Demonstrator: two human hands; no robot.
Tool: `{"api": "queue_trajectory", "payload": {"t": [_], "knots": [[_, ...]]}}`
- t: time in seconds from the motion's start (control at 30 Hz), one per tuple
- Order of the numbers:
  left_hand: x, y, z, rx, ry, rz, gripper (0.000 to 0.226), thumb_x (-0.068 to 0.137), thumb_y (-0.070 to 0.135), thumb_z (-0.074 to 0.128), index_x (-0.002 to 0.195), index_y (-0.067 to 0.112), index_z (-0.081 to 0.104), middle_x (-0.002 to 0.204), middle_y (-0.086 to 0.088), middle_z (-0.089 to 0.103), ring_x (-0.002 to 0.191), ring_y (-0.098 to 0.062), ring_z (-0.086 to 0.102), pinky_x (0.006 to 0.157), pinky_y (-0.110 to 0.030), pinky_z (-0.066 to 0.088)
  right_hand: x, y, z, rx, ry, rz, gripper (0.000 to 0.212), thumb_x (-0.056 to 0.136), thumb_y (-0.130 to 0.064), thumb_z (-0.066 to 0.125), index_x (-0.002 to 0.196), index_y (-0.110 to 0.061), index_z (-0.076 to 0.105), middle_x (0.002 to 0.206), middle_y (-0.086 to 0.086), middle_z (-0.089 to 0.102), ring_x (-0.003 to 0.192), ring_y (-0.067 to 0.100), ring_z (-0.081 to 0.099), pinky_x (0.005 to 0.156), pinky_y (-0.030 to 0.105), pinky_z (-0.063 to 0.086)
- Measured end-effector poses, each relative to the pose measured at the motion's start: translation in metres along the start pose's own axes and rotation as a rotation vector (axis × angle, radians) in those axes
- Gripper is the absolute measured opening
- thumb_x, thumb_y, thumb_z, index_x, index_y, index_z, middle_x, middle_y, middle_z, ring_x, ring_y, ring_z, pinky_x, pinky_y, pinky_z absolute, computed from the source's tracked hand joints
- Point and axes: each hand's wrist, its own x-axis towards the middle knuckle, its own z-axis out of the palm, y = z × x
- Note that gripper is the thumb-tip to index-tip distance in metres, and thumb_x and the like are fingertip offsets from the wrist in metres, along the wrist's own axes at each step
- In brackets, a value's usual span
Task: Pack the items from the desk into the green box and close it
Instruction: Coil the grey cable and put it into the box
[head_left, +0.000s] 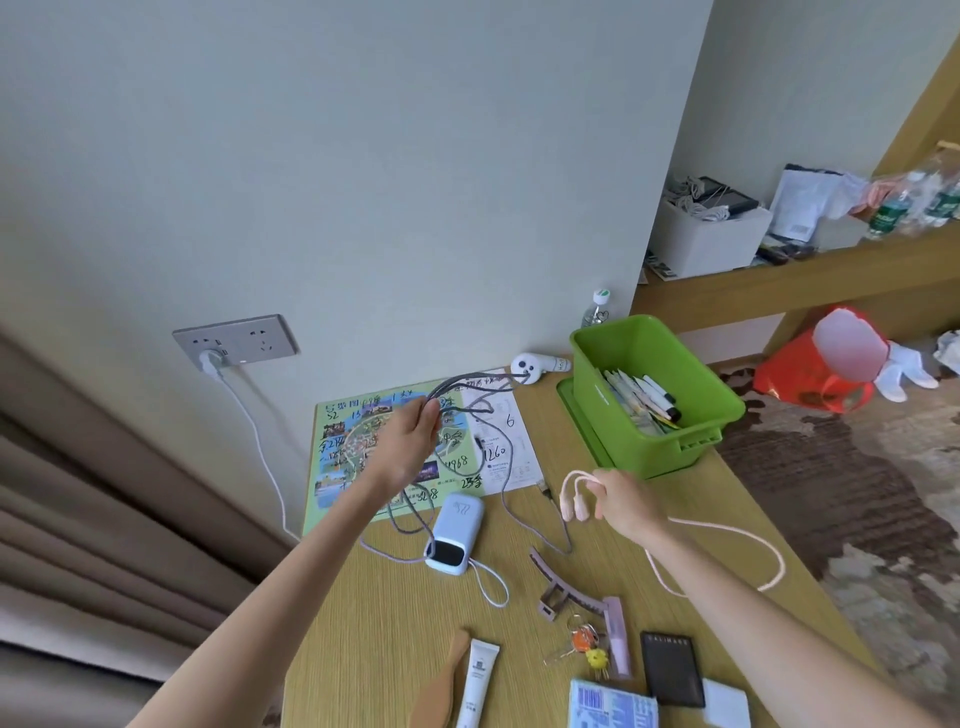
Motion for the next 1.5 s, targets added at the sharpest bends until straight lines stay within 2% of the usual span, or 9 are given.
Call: {"api": "queue_trajectory", "payload": {"t": [0.13,0.27,0.47,0.63,0.87,1.0,1.17,1.4,1.5], "knots": [[0.006,-0.008,0.001,-0.044,-0.031,-0.014,0.031,0.106,0.023,0.033,0.078,0.011,0.039,0.062,0.005,0.033,0.048,-0.005,0.027,0.047,-0.018,0.025,0.005,-0.001,0.021,-0.071,-0.080,0.033,0.019,0.099,-0.013,0.043,0.114,-0.009,0.054,0.087,0.003,0.058,0.077,0.022,0.058,0.056,0.028,0.038],[0.018,-0.007,-0.003,-0.023,-0.047,0.000,0.031,0.105,0.021,0.035,0.077,0.009,0.040,0.060,0.005,0.032,0.047,-0.005,0.027,0.045,-0.014,0.027,0.018,-0.005,0.042,-0.219,0.026,-0.093,0.077,0.091,-0.016,0.061,0.152,-0.010,0.014,0.151,0.010,0.029,0.135,0.024,0.034,0.110,0.036,0.034],[0.028,-0.026,-0.005,0.108,-0.061,0.010,0.031,0.105,0.025,0.037,0.079,0.008,0.045,0.064,0.000,0.039,0.056,-0.014,0.032,0.054,-0.028,0.029,0.020,-0.017,0.065,-0.382,0.099,-0.415,0.020,0.092,-0.026,0.057,0.110,-0.018,0.060,0.124,0.000,0.051,0.120,0.018,0.043,0.109,0.034,0.028],[0.029,-0.044,-0.004,0.102,-0.079,-0.022,0.033,0.104,0.029,0.038,0.074,0.018,0.045,0.065,-0.002,0.040,0.057,-0.017,0.033,0.054,-0.032,0.029,0.018,-0.014,0.090,-0.501,-0.175,-0.316,0.024,0.093,-0.029,0.056,0.107,-0.013,0.067,0.126,0.003,0.056,0.131,0.022,0.040,0.120,0.038,0.014],[0.029,-0.056,-0.001,0.234,-0.033,0.001,0.032,0.104,0.034,0.036,0.080,0.019,0.052,0.062,0.006,0.047,0.050,-0.005,0.040,0.051,-0.021,0.032,0.026,-0.040,0.054,-0.140,0.020,-0.281,0.032,0.099,-0.032,0.049,0.090,-0.010,0.071,0.103,0.004,0.064,0.099,0.020,0.058,0.084,0.034,0.046],[0.034,-0.047,0.006,0.248,0.022,-0.029,0.035,0.104,0.032,0.036,0.090,0.005,0.054,0.066,0.001,0.049,0.049,-0.010,0.040,0.051,-0.029,0.030,0.034,-0.070,-0.007,0.164,0.142,-0.238,0.042,0.099,-0.031,0.051,0.063,-0.008,0.056,0.056,-0.004,0.058,0.045,0.012,0.042,0.046,0.029,0.026],[0.054,-0.014,0.006,0.405,0.063,0.052,0.042,0.104,0.037,0.033,0.107,0.005,0.061,0.093,-0.014,0.069,0.080,-0.031,0.063,0.062,-0.034,0.042,0.034,-0.104,-0.092,0.631,0.238,-0.192,0.042,0.099,-0.026,0.049,0.060,-0.013,0.058,0.037,-0.011,0.040,0.038,0.004,0.032,0.049,0.028,0.025],[0.090,0.057,0.001,0.513,-0.048,0.218,0.045,0.104,0.032,0.038,0.141,0.008,0.045,0.129,-0.019,0.053,0.125,-0.034,0.042,0.106,-0.036,0.030,0.014,-0.141,-0.167,1.052,0.133,-0.174,0.030,0.095,-0.008,0.040,0.069,-0.006,0.056,0.049,0.005,0.054,0.034,0.012,0.040,0.033,0.017,0.024],[0.086,0.087,-0.005,0.289,-0.043,0.291,0.041,0.104,0.031,0.036,0.129,0.008,0.059,0.125,-0.012,0.061,0.121,-0.025,0.052,0.103,-0.029,0.036,0.005,-0.154,-0.183,1.068,0.120,-0.202,0.027,0.094,-0.008,0.041,0.073,-0.003,0.058,0.052,0.007,0.060,0.035,0.017,0.048,0.034,0.021,0.033]]}}
